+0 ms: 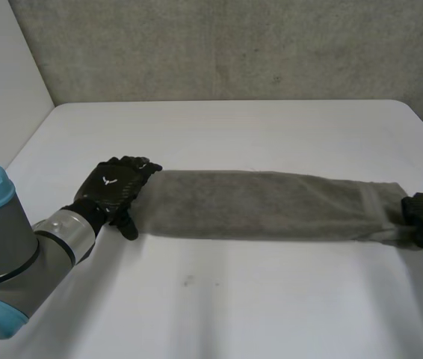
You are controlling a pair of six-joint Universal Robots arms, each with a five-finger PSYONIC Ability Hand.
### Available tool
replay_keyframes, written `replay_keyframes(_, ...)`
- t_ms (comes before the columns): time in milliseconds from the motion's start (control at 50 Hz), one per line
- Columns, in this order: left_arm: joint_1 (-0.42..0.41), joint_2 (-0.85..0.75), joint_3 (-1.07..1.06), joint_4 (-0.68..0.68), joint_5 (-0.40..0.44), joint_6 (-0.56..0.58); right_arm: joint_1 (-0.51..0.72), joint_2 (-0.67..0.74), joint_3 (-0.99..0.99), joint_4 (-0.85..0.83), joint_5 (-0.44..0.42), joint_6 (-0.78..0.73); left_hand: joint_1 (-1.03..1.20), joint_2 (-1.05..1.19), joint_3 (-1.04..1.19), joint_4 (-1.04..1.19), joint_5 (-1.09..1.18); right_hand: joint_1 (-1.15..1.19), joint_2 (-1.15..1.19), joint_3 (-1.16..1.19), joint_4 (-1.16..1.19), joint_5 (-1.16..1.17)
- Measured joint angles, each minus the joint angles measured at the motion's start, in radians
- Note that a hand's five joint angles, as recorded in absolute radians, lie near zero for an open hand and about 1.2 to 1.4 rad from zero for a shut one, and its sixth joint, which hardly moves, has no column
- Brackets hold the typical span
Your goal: Fold the towel.
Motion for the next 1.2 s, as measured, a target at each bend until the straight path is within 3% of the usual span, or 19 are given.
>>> replay_keyframes(160, 0.001, 0.001, -0.001, -0.001, -0.002, 0.000, -0.141, -0.027, -0.068, 0.002, 0.047, -0.282, 0.000, 0.000, 0.000, 0.000, 0.000, 0.000, 0.000, 0.000, 0.000, 0.005)
replay_keyframes(320, 0.002, 0.005, -0.005, -0.001, -0.003, 0.000, -0.118, -0.048, -0.185, 0.003, 0.102, -0.359, 0.000, 0.000, 0.000, 0.000, 0.000, 0.000, 0.000, 0.000, 0.000, 0.013)
replay_keyframes(460, 0.004, 0.012, -0.008, 0.001, -0.003, 0.000, 0.115, -0.079, -0.257, -0.016, 0.105, -0.337, 0.000, 0.000, 0.000, 0.000, 0.000, 0.000, 0.000, 0.000, 0.000, 0.015)
replay_keyframes(540, 0.007, 0.017, -0.008, 0.003, -0.005, 0.001, 0.348, -0.075, -0.301, -0.057, 0.098, -0.329, 0.000, 0.000, 0.000, 0.000, 0.000, 0.000, 0.001, 0.008, 0.000, 0.016)
replay_keyframes(580, 0.008, 0.018, -0.008, 0.004, -0.005, 0.001, 0.390, -0.068, -0.307, -0.066, 0.094, -0.330, 0.000, 0.000, 0.000, 0.000, 0.000, 0.000, 0.001, 0.008, 0.000, 0.016)
replay_keyframes(600, 0.010, 0.020, -0.009, 0.006, -0.006, 0.001, 0.490, -0.044, -0.320, -0.089, 0.083, -0.331, 0.000, 0.000, 0.000, 0.000, 0.000, 0.000, 0.001, 0.008, 0.001, 0.016)
replay_keyframes(680, 0.015, 0.026, -0.013, 0.016, -0.007, 0.001, 0.664, 0.027, -0.339, -0.128, 0.040, -0.333, 0.000, 0.000, 0.000, 0.000, 0.000, 0.000, 0.001, 0.008, 0.002, 0.018)
replay_keyframes(840, 0.026, 0.030, -0.022, 0.034, -0.006, 0.002, 0.895, 0.227, -0.367, -0.152, -0.077, -0.334, 0.000, 0.000, 0.000, 0.000, 0.000, 0.000, 0.001, 0.008, 0.003, 0.018)
replay_keyframes(960, 0.026, 0.028, -0.023, 0.036, -0.006, 0.002, 0.941, 0.294, -0.372, -0.147, -0.093, -0.335, 0.000, 0.000, 0.000, 0.000, 0.000, 0.000, 0.001, 0.008, 0.003, 0.019)
replay_keyframes(1000, 0.026, 0.028, -0.021, 0.038, -0.006, 0.001, 0.952, 0.305, -0.376, -0.143, -0.084, -0.330, 0.000, 0.000, 0.000, -0.002, 0.000, -0.165, -0.218, -0.223, -0.231, -0.160)
replay_keyframes(1020, 0.026, 0.028, -0.021, 0.038, -0.006, 0.001, 0.952, 0.305, -0.376, -0.143, -0.084, -0.330, 0.000, 0.000, 0.000, -0.002, 0.000, -0.165, -0.218, -0.223, -0.231, -0.160)
replay_keyframes(1040, 0.026, 0.028, -0.018, 0.039, -0.006, 0.001, 0.949, 0.285, -0.378, -0.142, -0.072, -0.320, 0.000, 0.000, 0.000, -0.002, 0.000, -0.465, -0.556, -0.558, -0.567, -0.478)
replay_keyframes(1060, 0.026, 0.028, -0.016, 0.040, -0.007, 0.001, 0.947, 0.274, -0.378, -0.142, -0.065, -0.313, 0.000, 0.000, 0.000, -0.002, 0.000, -0.465, -0.556, -0.558, -0.567, -0.478)
replay_keyframes(1080, 0.025, 0.028, -0.011, 0.040, -0.007, 0.001, 0.940, 0.252, -0.377, -0.141, -0.052, -0.297, 0.000, 0.000, 0.000, -0.002, 0.000, -0.648, -0.781, -0.768, -0.776, -0.686)
replay_keyframes(1100, 0.024, 0.027, -0.006, 0.041, -0.007, 0.001, 0.931, 0.234, -0.376, -0.141, -0.042, -0.279, 0.000, 0.000, 0.000, -0.002, 0.000, -0.705, -0.864, -0.862, -0.871, -0.783)
replay_keyframes(1200, 0.015, 0.026, 0.025, 0.042, -0.009, -0.002, 0.863, 0.130, -0.357, -0.133, 0.014, -0.139, 0.000, 0.000, 0.000, -0.002, 0.000, -0.750, -0.944, -0.970, -0.958, -0.894)
